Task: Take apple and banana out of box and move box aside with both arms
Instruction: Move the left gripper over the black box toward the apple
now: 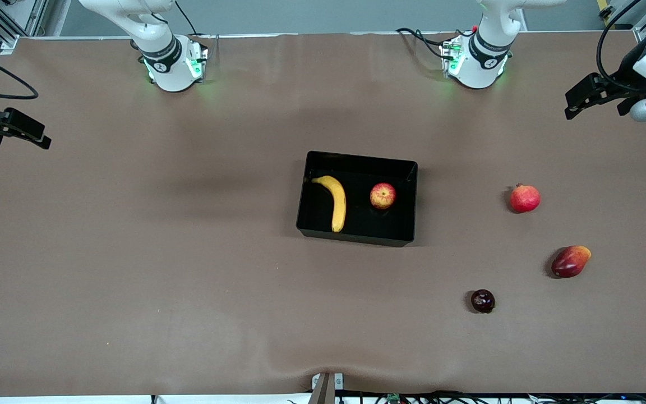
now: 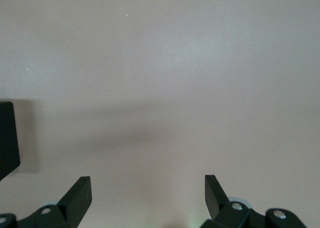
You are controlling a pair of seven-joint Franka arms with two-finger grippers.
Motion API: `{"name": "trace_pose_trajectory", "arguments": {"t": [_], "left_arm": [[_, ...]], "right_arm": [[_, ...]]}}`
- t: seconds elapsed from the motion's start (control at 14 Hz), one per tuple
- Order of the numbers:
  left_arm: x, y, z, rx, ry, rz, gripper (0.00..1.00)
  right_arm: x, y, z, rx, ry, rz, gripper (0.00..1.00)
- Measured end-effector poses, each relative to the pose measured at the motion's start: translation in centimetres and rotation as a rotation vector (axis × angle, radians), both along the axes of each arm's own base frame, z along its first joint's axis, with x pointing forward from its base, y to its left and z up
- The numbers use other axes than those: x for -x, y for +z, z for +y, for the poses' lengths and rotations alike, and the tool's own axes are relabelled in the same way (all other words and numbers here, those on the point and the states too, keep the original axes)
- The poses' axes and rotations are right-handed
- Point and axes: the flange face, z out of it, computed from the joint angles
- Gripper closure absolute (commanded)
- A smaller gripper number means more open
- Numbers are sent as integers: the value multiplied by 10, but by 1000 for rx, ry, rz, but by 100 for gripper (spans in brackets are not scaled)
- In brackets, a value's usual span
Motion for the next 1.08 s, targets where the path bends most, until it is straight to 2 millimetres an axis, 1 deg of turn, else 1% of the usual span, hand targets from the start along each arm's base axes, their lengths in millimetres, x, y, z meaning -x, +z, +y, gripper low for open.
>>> {"name": "trace_pose_trajectory", "arguments": {"t": [0.79, 0.93, 1.0, 1.08], "left_arm": [[-1, -1, -1, 0, -1, 3, 0], [-9, -11, -7, -1, -12, 23, 0], [-15, -21, -14, -1, -16, 41, 0], [-20, -32, -28, -3, -13, 61, 0]], "right_arm": [[-1, 0, 3, 1, 5, -4, 0], [-2, -1, 3, 1, 6, -3, 0], [-2, -2, 4, 1, 8, -2, 0], [-3, -3, 6, 1, 10, 0, 0]]}}
